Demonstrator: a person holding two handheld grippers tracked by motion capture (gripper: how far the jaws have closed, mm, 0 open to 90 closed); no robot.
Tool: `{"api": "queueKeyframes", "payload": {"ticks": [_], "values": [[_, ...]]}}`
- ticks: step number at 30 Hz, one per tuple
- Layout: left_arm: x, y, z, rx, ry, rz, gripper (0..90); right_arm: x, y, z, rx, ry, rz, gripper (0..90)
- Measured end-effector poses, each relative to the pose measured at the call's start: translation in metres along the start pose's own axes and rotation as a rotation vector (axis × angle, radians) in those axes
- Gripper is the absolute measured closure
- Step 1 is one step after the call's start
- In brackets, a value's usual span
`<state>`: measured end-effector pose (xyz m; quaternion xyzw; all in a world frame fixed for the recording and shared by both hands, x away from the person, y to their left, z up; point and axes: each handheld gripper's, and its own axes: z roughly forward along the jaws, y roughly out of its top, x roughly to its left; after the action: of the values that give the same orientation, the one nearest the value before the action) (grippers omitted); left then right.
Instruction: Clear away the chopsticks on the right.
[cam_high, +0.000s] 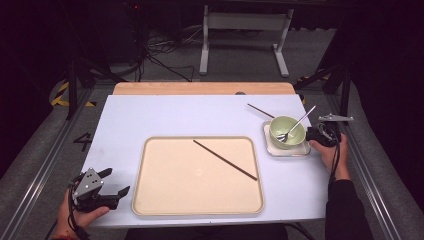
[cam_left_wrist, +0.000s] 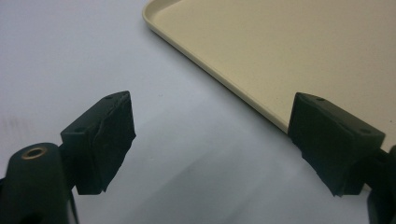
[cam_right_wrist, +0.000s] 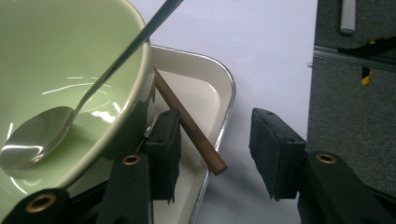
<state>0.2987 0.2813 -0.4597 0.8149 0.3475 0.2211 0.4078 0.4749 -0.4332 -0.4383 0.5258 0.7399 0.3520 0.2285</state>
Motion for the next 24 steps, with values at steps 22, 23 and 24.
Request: {"api": "queueKeyframes", "payload": {"ticks": [22, 23, 24], "values": [[0.001, -0.001, -0.002, 0.000, 0.005, 0.004, 15.3, -0.004, -0.001, -0.011, -0.020, 0.018, 0.005, 84.5], [0.001, -0.001, -0.003, -0.003, 0.004, 0.004, 15.3, -0.004, -0.002, -0.013, -0.022, 0.010, 0.011, 84.5], [0.001, -0.001, -0.003, -0.005, 0.003, 0.003, 15.3, -0.005, -0.003, -0.014, -0.026, 0.003, 0.015, 84.5]]}}
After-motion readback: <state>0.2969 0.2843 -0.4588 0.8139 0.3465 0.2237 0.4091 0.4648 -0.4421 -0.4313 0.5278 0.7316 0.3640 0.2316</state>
